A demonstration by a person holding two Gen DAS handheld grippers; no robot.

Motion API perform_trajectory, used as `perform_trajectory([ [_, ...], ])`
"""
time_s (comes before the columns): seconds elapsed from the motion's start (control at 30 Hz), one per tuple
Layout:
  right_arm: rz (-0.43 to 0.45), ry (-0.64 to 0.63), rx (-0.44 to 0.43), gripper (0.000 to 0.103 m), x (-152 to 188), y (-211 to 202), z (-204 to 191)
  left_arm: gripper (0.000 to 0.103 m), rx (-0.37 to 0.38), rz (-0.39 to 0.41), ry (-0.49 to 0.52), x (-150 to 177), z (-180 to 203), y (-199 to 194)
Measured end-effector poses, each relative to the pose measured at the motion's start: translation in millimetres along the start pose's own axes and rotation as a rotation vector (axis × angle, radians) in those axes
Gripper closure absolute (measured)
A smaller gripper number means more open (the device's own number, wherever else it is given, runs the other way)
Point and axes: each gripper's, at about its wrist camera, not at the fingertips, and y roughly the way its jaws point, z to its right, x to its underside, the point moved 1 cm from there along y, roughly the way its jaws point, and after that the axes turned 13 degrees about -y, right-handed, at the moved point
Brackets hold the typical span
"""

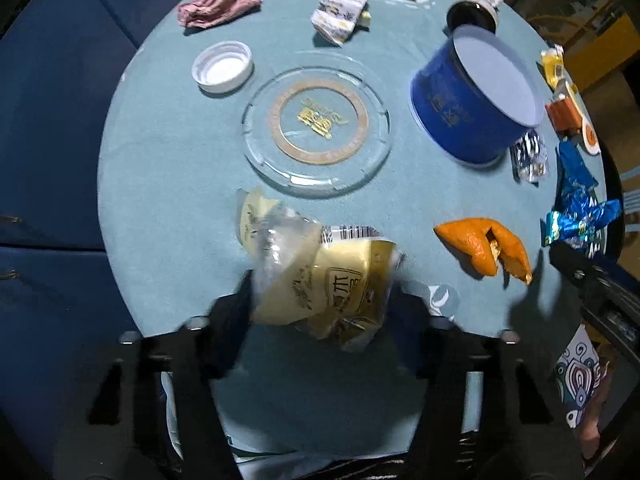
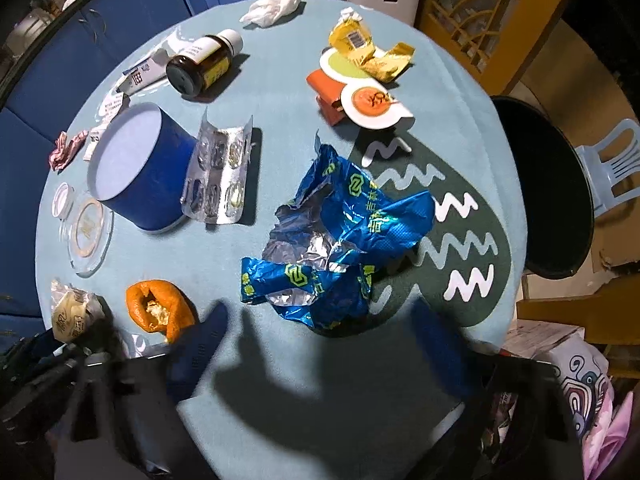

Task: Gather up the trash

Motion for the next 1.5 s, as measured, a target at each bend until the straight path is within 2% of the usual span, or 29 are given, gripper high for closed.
perform_trajectory([
  [0.03, -0.010, 0.000, -0.005, 0.055, 0, 3, 0, 0.052, 0.001, -0.001, -0.002, -3, -2, -6],
  [0.07, -0.025, -0.003, -0.011, 0.057, 0, 7, -1, 0.055, 0.001, -0.001, -0.003, -4, -3, -7],
  [0.13, 0.001, -0.003, -0.019, 0.067, -2, 4, -2, 0.061, 0.011, 0.002, -0.004, -7, -7, -11],
  [0.17, 0.010, -0.003, -0.036, 0.074, -1, 2, -1, 0.064, 0.014, 0.006, -0.007, -5, -6, -14],
  [0.2, 0.017, -0.003, -0.040, 0.089, -1, 0, -1, 0.067, 0.012, 0.014, -0.014, -4, -9, -18],
  [0.23, 0.034, 0.000, -0.052, 0.096, 0, -4, 0, 0.068, 0.014, 0.016, -0.019, -5, -11, -20],
  [0.3, 0.068, 0.005, -0.067, 0.102, 1, -12, 1, 0.073, 0.019, 0.022, -0.028, -2, -12, -23],
  [0.5, 0.192, -0.011, -0.078, 0.102, 2, -43, -1, 0.074, 0.036, 0.080, -0.052, -2, -25, -53],
  [0.63, 0.254, -0.015, -0.073, 0.102, 10, -62, -2, 0.074, 0.054, 0.160, -0.053, 8, -27, -71],
  [0.8, 0.237, -0.012, -0.218, 0.102, 1, -46, 1, 0.074, 0.060, 0.161, -0.056, 18, -35, -70],
  [0.83, 0.243, -0.018, -0.226, 0.102, -1, -45, 1, 0.074, 0.060, 0.160, -0.056, 18, -42, -74],
  [0.9, 0.273, -0.045, -0.208, 0.099, -5, -48, -2, 0.074, 0.059, 0.167, -0.060, 14, -25, -63],
  [0.97, 0.313, -0.057, -0.189, 0.099, -8, -54, -5, 0.074, 0.059, 0.184, -0.065, 10, -26, -65],
  [1.03, 0.334, -0.080, -0.132, 0.099, -12, -60, -9, 0.074, 0.056, 0.202, -0.068, 8, -27, -68],
  [1.1, 0.327, -0.097, -0.114, 0.099, -15, -59, -11, 0.074, 0.059, 0.211, -0.067, 4, -27, -69],
  [1.2, 0.268, -0.119, -0.123, 0.099, -19, -46, -15, 0.074, 0.065, 0.219, -0.056, 0, -24, -68],
  [1.33, 0.234, -0.123, -0.073, 0.099, -19, -40, -13, 0.074, 0.074, 0.221, -0.061, -4, -25, -66],
  [1.4, 0.265, -0.114, -0.147, 0.099, -18, -47, -10, 0.074, 0.080, 0.221, -0.067, -6, -26, -65],
  [1.43, 0.323, -0.074, -0.216, 0.099, -16, -56, -2, 0.074, 0.086, 0.224, -0.068, -6, -26, -66],
  [1.5, 0.410, 0.000, -0.245, 0.099, -14, -66, 12, 0.074, 0.091, 0.234, -0.064, -7, -26, -67],
])
